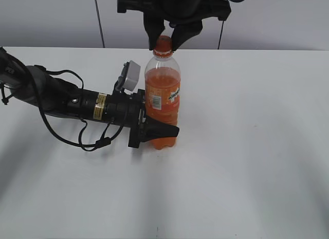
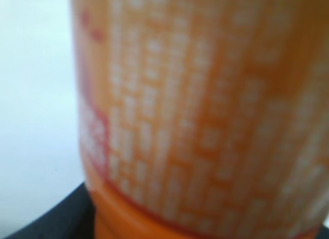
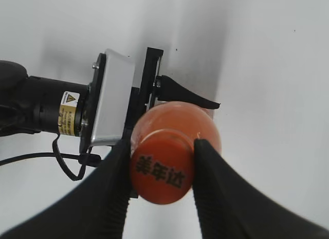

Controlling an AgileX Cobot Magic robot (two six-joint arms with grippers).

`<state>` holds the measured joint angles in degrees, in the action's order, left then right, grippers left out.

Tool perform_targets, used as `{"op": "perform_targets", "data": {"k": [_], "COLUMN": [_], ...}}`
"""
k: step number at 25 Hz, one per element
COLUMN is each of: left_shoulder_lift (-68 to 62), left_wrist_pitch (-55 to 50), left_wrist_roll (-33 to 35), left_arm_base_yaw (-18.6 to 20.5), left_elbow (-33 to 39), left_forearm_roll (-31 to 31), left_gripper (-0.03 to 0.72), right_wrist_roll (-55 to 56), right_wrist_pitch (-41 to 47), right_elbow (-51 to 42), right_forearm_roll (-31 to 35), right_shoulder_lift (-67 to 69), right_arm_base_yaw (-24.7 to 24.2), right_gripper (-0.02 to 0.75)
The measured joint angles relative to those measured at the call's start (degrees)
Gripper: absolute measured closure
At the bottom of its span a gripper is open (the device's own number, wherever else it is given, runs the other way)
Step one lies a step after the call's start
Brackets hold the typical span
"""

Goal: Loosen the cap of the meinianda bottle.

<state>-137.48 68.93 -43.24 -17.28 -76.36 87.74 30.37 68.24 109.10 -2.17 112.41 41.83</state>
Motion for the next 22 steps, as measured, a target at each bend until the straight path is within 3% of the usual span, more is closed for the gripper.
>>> {"op": "perform_targets", "data": {"k": [22], "left_shoulder_lift": [0.05], "left_wrist_pitch": [0.13], "left_wrist_roll": [0.22], "left_arm_base_yaw": [0.05], "left_elbow": [0.00], "left_forearm_roll": [0.47], "left_gripper": [0.279], "right_wrist_roll": [-36.62], "right_wrist_pitch": [0.11], "right_elbow": [0.00], "right_forearm_roll": [1.70], "right_shoulder_lift": [0.00], "right_arm_base_yaw": [0.00], "right_gripper": [0.459]}}
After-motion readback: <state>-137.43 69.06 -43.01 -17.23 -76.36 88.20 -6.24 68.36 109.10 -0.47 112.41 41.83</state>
